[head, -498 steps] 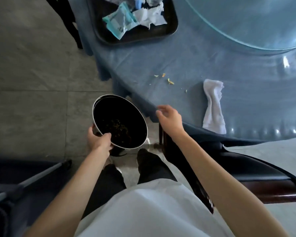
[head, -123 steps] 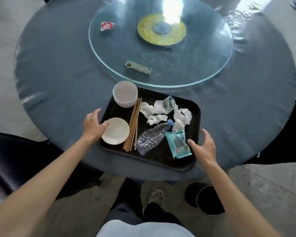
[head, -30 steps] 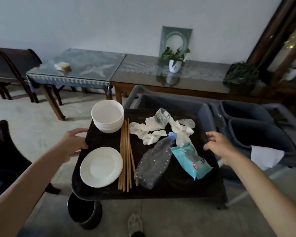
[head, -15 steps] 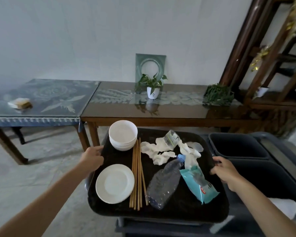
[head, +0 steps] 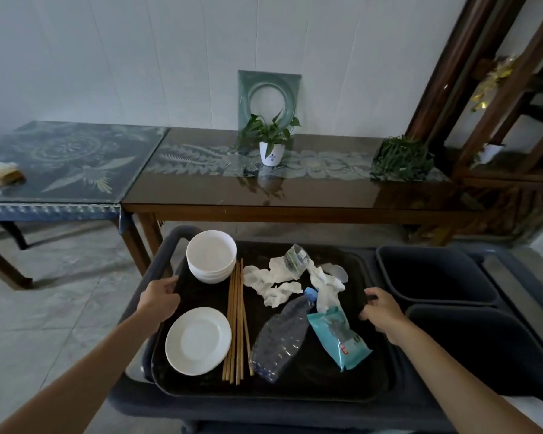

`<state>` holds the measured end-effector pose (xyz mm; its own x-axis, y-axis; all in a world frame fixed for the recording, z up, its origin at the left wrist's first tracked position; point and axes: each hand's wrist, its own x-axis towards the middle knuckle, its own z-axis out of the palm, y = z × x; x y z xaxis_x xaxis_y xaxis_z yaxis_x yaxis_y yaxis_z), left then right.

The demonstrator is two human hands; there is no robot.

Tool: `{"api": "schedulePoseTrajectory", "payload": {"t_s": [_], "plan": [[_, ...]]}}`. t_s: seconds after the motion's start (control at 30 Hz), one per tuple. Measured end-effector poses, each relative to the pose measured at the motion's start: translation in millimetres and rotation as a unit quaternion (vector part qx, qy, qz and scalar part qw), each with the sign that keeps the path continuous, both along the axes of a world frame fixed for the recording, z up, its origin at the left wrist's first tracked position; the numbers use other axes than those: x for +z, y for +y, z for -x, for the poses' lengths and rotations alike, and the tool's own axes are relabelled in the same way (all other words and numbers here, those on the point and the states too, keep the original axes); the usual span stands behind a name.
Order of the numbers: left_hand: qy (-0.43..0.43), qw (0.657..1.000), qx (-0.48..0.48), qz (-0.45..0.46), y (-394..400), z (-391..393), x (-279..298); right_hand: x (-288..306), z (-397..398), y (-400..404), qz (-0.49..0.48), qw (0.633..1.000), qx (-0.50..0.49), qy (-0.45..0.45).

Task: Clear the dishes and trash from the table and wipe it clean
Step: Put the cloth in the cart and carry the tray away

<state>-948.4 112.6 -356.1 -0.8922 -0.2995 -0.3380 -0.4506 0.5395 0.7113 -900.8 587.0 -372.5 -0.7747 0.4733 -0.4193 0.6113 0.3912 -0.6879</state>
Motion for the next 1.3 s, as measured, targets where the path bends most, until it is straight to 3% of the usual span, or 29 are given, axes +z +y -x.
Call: {"api": "schedulePoseTrajectory", "payload": {"t_s": [0.43,1.07,1.17,1.3], "plan": [[0.006,0.998,0.069,0.003,17.3,12.6,-27.2,-32.8,34.3,11.2,-0.031,0.998,0.040,-0.022],[-0.002,0.997,0.078,0.018,14.7,24.5,-23.8,-21.9,27.7,-15.2,-0.153,0.987,0.037,-0.021],[-0.027,0.995,0.089,-0.036,14.5,22.5,-15.3,-19.5,23.1,-16.8,-0.130,0.991,0.018,-0.006],[-0.059,0.962,0.121,-0.236,11.7,19.9,-6.5,-16.6,15.2,-19.0,-0.024,0.997,-0.064,0.039]]}}
